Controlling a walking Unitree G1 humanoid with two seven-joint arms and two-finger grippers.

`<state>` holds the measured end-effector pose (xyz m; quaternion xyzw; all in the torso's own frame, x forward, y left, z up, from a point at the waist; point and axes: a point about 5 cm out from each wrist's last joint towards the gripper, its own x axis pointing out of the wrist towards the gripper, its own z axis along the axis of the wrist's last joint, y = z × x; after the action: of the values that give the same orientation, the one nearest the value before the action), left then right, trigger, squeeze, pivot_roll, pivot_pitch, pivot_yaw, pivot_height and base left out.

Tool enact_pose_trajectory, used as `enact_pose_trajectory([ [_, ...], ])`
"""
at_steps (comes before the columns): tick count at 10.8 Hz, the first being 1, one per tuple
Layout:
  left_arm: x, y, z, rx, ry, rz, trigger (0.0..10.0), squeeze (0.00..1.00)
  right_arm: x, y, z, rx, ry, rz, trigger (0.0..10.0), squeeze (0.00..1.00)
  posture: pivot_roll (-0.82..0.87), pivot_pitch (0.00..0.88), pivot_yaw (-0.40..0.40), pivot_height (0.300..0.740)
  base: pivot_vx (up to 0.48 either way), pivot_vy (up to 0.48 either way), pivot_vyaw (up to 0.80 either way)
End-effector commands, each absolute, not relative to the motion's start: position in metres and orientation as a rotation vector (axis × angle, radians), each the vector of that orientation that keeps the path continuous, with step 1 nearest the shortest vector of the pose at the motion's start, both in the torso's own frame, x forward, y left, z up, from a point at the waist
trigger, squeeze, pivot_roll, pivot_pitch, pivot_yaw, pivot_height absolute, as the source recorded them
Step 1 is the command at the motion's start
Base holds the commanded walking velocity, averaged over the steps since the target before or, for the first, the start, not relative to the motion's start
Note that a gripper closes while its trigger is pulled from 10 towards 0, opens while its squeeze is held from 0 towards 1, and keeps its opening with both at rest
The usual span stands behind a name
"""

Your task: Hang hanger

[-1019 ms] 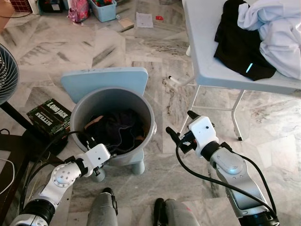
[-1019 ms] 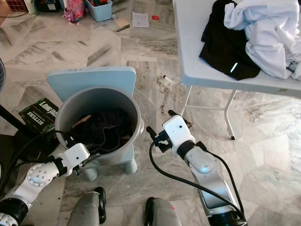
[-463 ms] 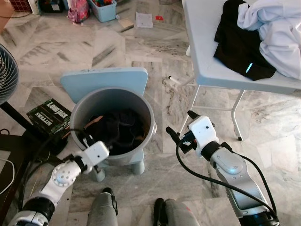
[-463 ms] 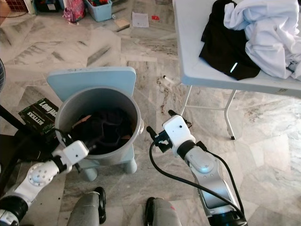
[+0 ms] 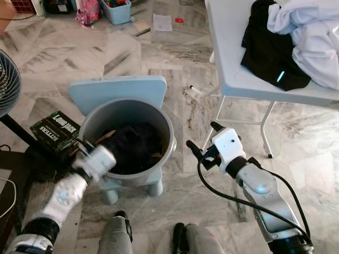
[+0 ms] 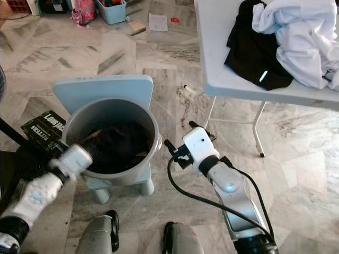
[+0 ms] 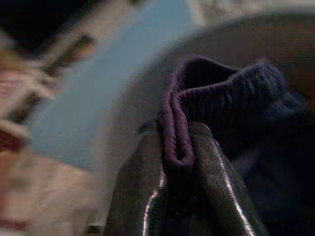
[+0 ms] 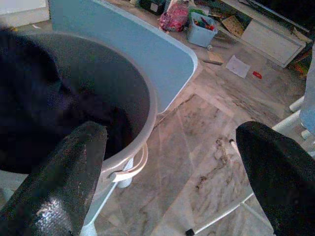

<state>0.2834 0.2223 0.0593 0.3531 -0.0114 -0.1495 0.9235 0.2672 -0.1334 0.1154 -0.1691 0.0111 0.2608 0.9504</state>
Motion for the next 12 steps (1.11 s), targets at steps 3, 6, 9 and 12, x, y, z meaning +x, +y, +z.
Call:
enact_pose_trajectory([
  [3,0.283,0.215,0.076,0.624,-0.130,-0.135,0.0,0.00,0.271,-0.131,0.115,-0.343,0.009,0.525,10.0,0.00,-0.02,0.153,-0.109,0.740,0.000,0.000,0.00],
  [6,0.270,0.188,0.075,0.484,-0.104,-0.150,0.0,0.00,0.272,-0.131,0.115,-0.340,0.003,0.515,10.0,0.00,-0.01,0.148,-0.099,0.740,0.000,0.000,0.00],
  [9,0.259,0.176,0.077,0.445,-0.070,-0.159,0.0,0.00,0.276,-0.127,0.115,-0.335,-0.010,0.510,10.0,0.00,0.00,0.136,-0.098,0.740,0.000,0.000,0.00],
  [12,0.264,0.165,0.103,0.445,-0.165,-0.127,0.0,0.00,0.285,-0.126,0.119,-0.266,-0.060,0.446,10.0,0.00,0.03,0.083,-0.086,0.740,0.000,0.000,0.00],
])
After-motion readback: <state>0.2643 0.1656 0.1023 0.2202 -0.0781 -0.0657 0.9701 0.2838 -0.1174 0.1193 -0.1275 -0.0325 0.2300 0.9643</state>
